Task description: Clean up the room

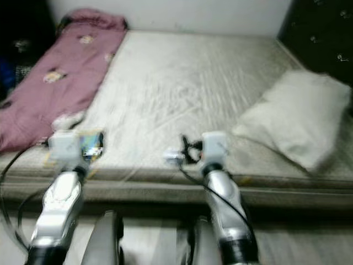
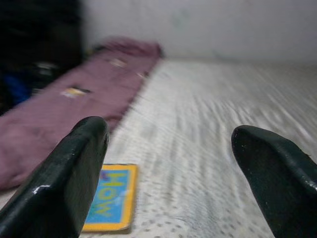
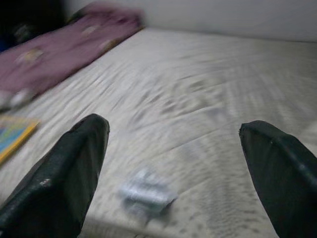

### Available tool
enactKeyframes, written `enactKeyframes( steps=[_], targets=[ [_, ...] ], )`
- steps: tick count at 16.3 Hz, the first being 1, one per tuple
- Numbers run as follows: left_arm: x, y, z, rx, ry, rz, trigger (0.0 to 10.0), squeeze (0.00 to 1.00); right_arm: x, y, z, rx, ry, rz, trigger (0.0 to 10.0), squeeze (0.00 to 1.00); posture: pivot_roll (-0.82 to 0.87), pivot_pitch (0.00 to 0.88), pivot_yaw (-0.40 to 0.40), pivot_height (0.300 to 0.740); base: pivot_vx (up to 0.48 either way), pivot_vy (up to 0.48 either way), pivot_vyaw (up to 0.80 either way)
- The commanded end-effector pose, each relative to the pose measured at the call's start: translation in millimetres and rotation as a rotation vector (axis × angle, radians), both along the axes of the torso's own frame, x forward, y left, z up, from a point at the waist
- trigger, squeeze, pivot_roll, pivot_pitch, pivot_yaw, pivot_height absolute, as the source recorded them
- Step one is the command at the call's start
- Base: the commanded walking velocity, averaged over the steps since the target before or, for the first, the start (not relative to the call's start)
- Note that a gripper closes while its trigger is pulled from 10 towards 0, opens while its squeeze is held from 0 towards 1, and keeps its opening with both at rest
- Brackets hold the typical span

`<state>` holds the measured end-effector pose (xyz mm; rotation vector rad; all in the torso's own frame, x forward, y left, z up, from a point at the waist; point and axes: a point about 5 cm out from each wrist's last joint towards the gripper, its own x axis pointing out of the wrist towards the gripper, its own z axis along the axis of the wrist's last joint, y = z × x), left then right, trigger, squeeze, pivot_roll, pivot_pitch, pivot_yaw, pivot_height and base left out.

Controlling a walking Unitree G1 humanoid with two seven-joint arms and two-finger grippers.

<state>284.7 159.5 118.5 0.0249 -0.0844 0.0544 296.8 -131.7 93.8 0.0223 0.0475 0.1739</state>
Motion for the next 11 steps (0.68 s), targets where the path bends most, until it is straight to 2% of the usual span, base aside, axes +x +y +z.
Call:
enactKeyframes(
  steps=[1,7,11],
  targets=[
    [-5.1,7.5,-14.5,-0.002,0.063,0.027,10.0,0.0,2.6,5.3,3.2,-0.001,-0.01,0.024,10.0,0.0,0.06,0.043,-0.022,0.612,0.0,0.0,0.0],
    [-6.2,6.5,-16.9,-0.033,0.073,0.015,10.0,0.0,0.5,12.3,3.1,-0.032,-0.023,0.076,10.0,0.0,0.06,0.032,-0.027,0.612,0.0,0.0,0.0],
    [-6.3,6.4,-17.8,-0.039,0.078,0.011,10.0,0.0,-0.1,13.3,2.8,-0.029,-0.026,0.083,10.0,0.0,0.06,0.029,-0.026,0.577,0.0,0.0,0.0]
  ],
)
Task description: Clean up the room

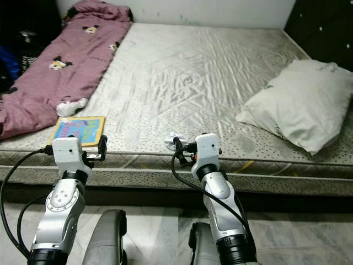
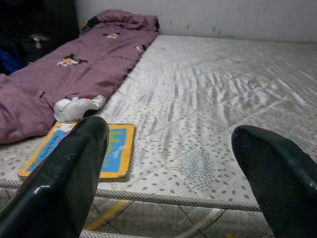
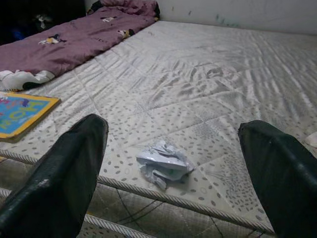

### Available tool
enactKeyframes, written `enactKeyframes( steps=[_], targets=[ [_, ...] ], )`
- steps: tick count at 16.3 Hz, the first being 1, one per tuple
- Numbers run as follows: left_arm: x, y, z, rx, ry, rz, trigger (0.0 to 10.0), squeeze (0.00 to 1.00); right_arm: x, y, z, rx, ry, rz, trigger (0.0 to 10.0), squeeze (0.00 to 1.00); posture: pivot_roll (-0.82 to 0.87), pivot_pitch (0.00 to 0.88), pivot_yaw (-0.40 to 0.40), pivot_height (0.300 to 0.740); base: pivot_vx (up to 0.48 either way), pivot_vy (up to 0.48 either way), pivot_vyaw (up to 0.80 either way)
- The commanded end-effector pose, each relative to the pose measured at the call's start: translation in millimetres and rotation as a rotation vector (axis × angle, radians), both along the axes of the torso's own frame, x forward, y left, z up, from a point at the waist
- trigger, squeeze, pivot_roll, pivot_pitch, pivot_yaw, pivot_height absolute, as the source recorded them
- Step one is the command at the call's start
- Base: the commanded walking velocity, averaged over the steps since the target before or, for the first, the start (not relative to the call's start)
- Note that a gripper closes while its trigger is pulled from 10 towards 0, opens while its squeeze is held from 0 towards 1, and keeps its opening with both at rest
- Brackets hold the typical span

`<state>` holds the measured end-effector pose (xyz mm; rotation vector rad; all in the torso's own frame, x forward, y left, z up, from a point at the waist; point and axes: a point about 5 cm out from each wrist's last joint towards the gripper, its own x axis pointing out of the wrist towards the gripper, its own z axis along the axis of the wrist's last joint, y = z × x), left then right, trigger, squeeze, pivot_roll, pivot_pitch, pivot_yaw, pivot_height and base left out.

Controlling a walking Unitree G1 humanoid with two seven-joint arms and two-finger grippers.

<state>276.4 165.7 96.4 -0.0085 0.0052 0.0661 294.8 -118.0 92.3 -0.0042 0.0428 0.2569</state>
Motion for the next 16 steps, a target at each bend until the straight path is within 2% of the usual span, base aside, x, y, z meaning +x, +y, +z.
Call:
enactKeyframes(
  steps=[1,4,6,10,15,16],
  targets=[
    [2.1,0.2,4.2,-0.004,-0.01,0.0,10.0,0.0,2.0,-0.2,4.1,-0.007,-0.018,0.0,10.0,0.0,0.06,0.029,-0.026,0.577,0.0,0.0,0.0],
    [3.3,-1.4,6.2,-0.012,-0.022,-0.02,10.0,0.0,3.8,0.5,3.5,-0.012,-0.016,-0.005,10.0,0.0,0.06,0.037,-0.024,0.577,0.092,0.0,0.0],
    [3.2,-2.2,7.3,-0.019,-0.028,-0.025,10.0,0.0,3.7,2.0,3.9,-0.042,-0.022,0.009,10.0,0.0,0.06,0.044,-0.024,0.577,0.315,0.0,0.0],
    [3.5,-2.7,7.6,-0.031,-0.031,-0.028,10.0,0.0,3.6,3.4,4.6,-0.033,-0.026,0.02,10.0,0.0,0.06,0.046,-0.026,0.577,0.413,0.0,0.0],
    [4.8,-4.1,7.4,-0.044,-0.027,-0.039,10.0,0.0,4.4,3.7,5.2,-0.032,-0.028,0.027,10.0,0.0,0.05,0.046,-0.03,0.577,0.48,0.0,0.72],
    [4.8,-4.4,7.3,-0.046,-0.026,-0.041,10.0,0.0,4.5,3.1,5.0,-0.029,-0.025,0.023,10.0,0.0,0.05,0.046,-0.03,0.577,0.48,0.0,0.0]
  ],
)
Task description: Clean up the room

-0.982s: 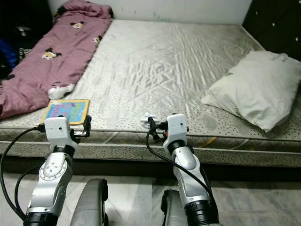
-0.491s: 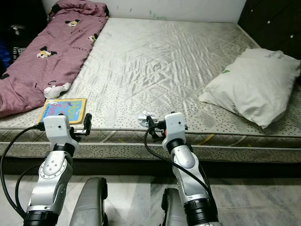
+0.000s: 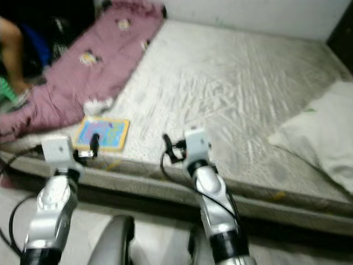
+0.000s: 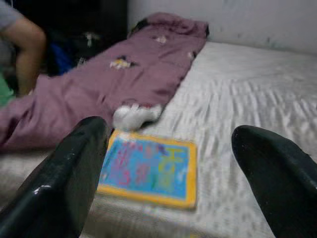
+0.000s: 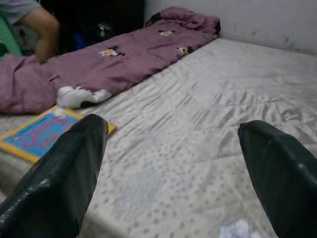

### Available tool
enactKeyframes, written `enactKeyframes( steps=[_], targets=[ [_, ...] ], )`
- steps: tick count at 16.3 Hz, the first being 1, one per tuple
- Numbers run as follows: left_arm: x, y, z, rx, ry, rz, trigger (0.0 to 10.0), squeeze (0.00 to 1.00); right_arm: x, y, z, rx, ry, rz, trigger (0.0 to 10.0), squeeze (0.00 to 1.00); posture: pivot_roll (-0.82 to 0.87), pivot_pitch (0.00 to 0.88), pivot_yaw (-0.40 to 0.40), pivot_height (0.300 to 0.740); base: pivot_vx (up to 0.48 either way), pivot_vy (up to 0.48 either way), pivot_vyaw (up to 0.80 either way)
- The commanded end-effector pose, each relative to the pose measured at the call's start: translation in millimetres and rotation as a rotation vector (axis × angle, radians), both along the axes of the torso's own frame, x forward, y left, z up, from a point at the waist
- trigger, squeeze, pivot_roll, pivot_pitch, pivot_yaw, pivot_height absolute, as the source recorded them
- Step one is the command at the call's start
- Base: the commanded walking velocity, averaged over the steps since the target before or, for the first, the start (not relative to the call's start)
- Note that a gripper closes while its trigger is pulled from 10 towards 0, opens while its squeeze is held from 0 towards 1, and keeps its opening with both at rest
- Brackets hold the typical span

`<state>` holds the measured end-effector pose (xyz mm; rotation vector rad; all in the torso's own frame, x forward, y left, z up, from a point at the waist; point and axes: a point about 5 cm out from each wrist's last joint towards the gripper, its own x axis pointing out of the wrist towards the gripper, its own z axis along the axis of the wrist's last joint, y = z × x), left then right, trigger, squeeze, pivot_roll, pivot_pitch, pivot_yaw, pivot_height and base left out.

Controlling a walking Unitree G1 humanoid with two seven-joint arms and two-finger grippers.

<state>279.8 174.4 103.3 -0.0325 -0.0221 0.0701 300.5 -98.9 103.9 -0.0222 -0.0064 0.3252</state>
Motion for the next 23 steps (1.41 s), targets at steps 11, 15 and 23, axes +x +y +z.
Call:
enactKeyframes(
  steps=[11,15,23],
  targets=[
    [2.9,-18.1,-8,-0.023,0.063,-0.073,10.0,0.0,0.1,-18.5,-9,0.016,0.042,-0.055,10.0,0.0,0.06,0.036,-0.028,0.562,0.085,0.0,0.0],
    [1.6,-19.9,-13,-0.024,0.107,-0.088,10.0,0.0,0.3,-20.3,-10,-0.019,0.042,-0.059,10.0,0.0,0.07,0.03,-0.031,0.538,0.0,0.0,0.0],
    [-17.9,-14.1,1,0.034,0.062,-0.055,10.0,0.0,24.8,-30.1,-18,-0.116,0.099,-0.099,10.0,0.0,0.13,0.087,-0.035,0.5,0.0,0.0,0.0]
  ],
)
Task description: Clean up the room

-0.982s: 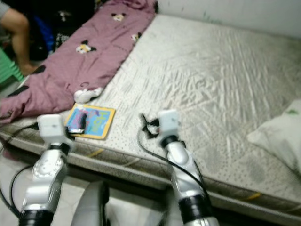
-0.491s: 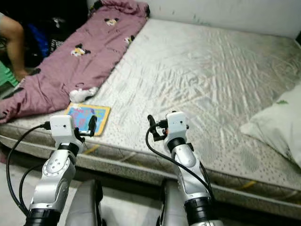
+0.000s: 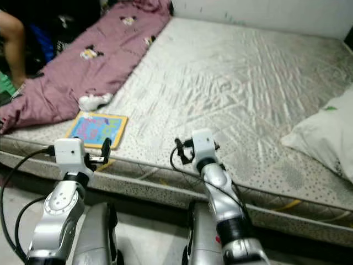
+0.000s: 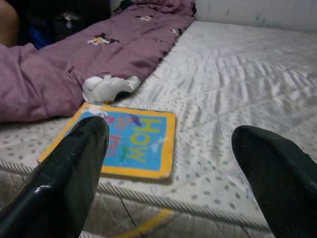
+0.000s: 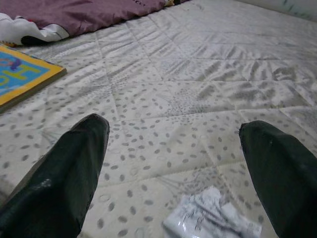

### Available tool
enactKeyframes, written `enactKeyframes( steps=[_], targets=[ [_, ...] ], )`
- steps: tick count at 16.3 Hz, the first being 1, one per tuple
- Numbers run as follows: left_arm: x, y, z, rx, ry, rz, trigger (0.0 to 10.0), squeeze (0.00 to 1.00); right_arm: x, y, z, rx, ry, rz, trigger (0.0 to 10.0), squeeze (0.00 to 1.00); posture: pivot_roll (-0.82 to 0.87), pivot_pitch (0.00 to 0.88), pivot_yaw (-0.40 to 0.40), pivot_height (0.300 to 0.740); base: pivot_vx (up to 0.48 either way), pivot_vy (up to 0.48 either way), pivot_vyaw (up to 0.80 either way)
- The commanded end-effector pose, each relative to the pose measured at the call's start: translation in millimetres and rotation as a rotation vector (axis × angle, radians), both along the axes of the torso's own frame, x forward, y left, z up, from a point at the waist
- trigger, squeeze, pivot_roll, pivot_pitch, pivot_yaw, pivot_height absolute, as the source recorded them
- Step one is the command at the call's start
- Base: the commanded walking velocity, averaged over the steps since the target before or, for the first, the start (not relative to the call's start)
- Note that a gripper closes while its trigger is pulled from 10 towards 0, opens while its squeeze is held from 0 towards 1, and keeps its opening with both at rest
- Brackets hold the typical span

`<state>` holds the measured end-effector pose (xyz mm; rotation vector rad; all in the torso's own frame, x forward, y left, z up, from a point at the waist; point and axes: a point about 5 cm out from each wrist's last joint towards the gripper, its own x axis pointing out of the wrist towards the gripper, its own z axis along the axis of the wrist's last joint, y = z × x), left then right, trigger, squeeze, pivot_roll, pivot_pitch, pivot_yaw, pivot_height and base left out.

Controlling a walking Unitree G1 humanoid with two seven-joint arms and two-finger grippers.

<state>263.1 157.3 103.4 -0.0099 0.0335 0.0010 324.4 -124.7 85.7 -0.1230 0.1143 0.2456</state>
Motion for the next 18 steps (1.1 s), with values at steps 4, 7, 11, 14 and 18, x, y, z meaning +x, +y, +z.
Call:
enactKeyframes(
  steps=[4,7,11,14,18],
  targets=[
    [-11.6,4.4,5,0.033,0.002,0.018,10.0,0.0,15.0,-12.8,1,-0.046,-0.007,-0.04,10.0,0.0,0.16,0.109,-0.037,0.5,0.0,0.0,0.0],
    [-22.3,2.9,9,0.049,0.006,0.01,10.0,0.0,29.9,-18.3,2,-0.115,0.028,-0.065,10.0,0.0,0.19,0.134,-0.044,0.5,0.0,0.0,0.0],
    [-31.3,2.7,12,0.059,0.015,0.013,10.0,0.0,33.2,-30.6,-7,-0.18,0.095,-0.123,10.0,0.0,0.21,0.163,-0.048,0.5,0.0,0.0,0.0],
    [-32.2,3.2,14,0.062,0.023,0.014,10.0,0.0,28.6,-38.8,-22,-0.15,0.209,-0.183,10.0,0.0,0.21,0.171,-0.043,0.5,0.0,0.0,0.0],
    [-29.3,2.4,15,0.062,0.032,0.01,10.0,0.0,12.9,-36.3,-49,-0.154,0.38,-0.177,4.5,0.0,0.21,0.16,-0.035,0.5,0.0,0.0,0.0]
  ],
)
